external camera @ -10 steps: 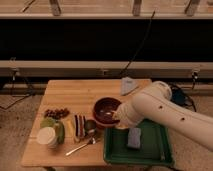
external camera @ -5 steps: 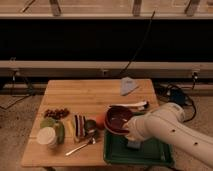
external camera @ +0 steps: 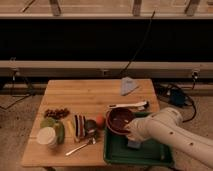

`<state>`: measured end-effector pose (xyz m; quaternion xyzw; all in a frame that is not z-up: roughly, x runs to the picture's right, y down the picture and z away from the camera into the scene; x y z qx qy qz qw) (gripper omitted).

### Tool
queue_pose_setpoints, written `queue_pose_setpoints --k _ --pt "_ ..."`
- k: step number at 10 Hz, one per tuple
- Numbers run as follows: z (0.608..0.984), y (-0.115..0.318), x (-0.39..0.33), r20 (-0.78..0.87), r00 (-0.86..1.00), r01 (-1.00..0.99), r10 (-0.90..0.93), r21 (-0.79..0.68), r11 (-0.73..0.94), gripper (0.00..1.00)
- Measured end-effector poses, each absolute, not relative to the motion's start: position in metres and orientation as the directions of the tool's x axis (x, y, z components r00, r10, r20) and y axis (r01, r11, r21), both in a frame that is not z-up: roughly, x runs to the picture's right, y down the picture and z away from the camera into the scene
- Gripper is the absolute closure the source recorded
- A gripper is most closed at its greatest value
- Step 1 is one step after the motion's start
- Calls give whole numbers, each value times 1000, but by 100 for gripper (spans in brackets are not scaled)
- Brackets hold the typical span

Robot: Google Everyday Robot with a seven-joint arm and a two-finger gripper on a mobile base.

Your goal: Stack bowls into tray

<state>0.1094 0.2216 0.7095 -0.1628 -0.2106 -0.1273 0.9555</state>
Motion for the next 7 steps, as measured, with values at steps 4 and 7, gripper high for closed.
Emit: queue_pose_setpoints --k 4,7 --pt "734 241 111 440 885 303 -151 -298 905 44" --pt "737 263 112 430 895 280 -114 -345 896 24"
